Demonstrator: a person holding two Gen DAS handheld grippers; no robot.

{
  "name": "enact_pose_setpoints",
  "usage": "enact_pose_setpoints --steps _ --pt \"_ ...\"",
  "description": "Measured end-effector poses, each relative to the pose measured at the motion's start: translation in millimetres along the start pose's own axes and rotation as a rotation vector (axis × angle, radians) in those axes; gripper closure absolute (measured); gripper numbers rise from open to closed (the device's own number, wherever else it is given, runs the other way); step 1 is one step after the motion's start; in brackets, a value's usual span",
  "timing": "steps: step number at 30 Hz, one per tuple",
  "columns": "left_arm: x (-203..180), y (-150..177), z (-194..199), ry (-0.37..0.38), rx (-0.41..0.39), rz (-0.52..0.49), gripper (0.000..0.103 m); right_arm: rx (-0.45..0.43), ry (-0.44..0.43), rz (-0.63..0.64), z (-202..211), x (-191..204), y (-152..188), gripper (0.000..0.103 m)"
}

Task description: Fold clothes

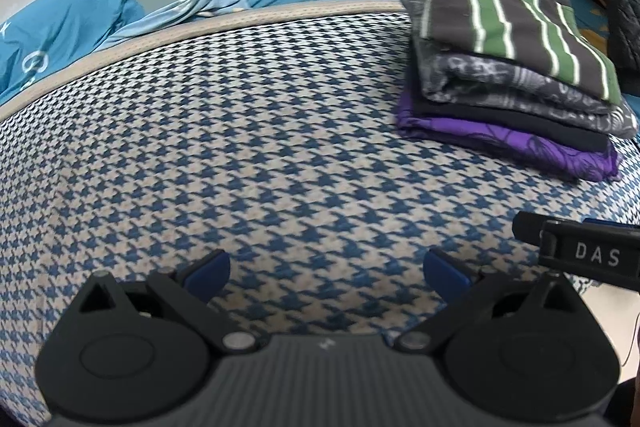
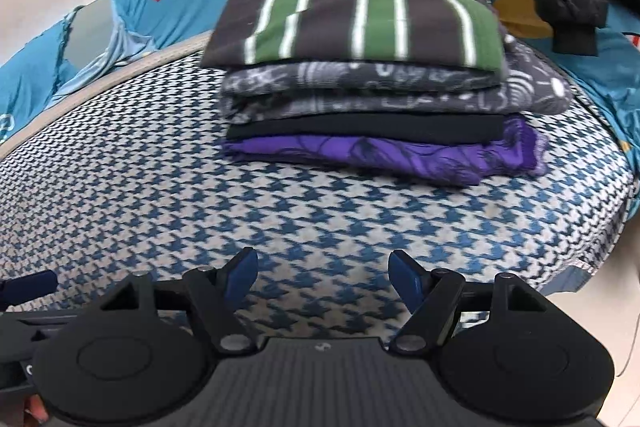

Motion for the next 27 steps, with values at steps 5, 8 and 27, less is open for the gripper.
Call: enact_pose_setpoints --steps 5,8,27 --pt "20 2 -2 -0.025 0.005 0.024 0.0 0.012 -0.034 0.021 -5 17 0 0.031" --pt "32 4 -4 -0.039 0.01 0.038 0.0 0.019 -0.047 0.043 -8 28 0 0.031" --pt "94 20 -10 -0.182 0.044 0.058 0.0 0.018 -0.119 0.074 -25 84 -2 0.028"
Point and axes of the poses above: each gripper's, at about its wrist camera, not at the fingertips, and z roughly against the way its jaws point, x to its left, y to its underside, the point moved 1 cm from there along -z, roughly the way its jaws point, and after that the axes turned 8 degrees about -y, right-handed, at the moved point
